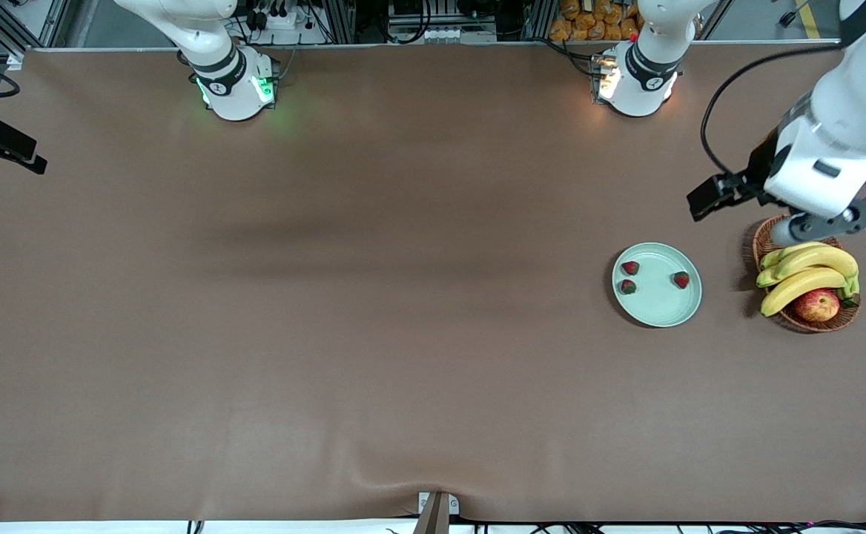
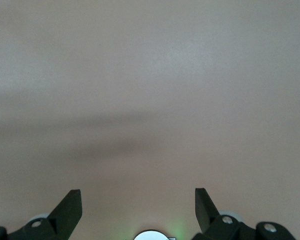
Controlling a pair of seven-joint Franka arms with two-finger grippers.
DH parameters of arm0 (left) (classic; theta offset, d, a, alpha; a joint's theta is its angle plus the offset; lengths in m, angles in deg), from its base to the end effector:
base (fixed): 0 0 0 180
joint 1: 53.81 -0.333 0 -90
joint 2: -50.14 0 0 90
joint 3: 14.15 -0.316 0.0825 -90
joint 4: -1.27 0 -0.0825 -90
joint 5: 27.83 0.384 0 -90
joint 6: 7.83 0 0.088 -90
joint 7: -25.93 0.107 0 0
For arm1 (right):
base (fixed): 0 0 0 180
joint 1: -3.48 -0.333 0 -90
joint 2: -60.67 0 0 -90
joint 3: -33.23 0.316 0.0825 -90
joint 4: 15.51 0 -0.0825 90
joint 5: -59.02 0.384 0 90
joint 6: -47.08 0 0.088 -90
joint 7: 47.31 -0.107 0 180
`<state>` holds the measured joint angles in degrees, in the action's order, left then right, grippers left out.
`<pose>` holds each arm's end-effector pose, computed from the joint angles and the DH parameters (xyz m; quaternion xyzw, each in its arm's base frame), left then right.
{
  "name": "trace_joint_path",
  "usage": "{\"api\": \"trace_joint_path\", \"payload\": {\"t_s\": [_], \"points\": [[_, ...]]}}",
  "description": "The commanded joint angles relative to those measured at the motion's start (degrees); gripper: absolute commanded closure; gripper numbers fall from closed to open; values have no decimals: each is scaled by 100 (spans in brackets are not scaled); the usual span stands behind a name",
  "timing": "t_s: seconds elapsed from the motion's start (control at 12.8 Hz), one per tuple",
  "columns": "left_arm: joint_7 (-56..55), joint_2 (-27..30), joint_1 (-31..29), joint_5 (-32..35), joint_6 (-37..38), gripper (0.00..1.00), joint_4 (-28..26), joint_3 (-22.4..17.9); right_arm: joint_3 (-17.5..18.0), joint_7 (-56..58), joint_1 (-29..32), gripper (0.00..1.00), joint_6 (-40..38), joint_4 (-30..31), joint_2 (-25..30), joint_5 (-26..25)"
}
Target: Collect all strawberries into plate
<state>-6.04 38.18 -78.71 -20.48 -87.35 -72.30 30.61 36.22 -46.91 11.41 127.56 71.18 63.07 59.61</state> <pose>0.5688 -0.1320 0.6519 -0.9925 -0.1194 0.0253 0.0012 0.5220 -0.0432 0.6598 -0.9987 0.0390 0.0330 0.0056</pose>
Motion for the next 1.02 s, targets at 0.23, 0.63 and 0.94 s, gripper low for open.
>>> {"api": "trace_joint_path", "payload": {"t_s": [0.23, 0.63, 0.94], "points": [[516, 1011, 1951, -884, -29, 0, -482, -2979, 44, -66, 60, 0, -50, -135, -64, 81], [953, 1950, 3122, -998, -536, 0, -1815, -4440, 44, -66, 60, 0, -50, -135, -73, 81], [1647, 2172, 3113, -928, -609, 0, -2048, -4695, 44, -66, 60, 0, -59, -135, -64, 81]]}}
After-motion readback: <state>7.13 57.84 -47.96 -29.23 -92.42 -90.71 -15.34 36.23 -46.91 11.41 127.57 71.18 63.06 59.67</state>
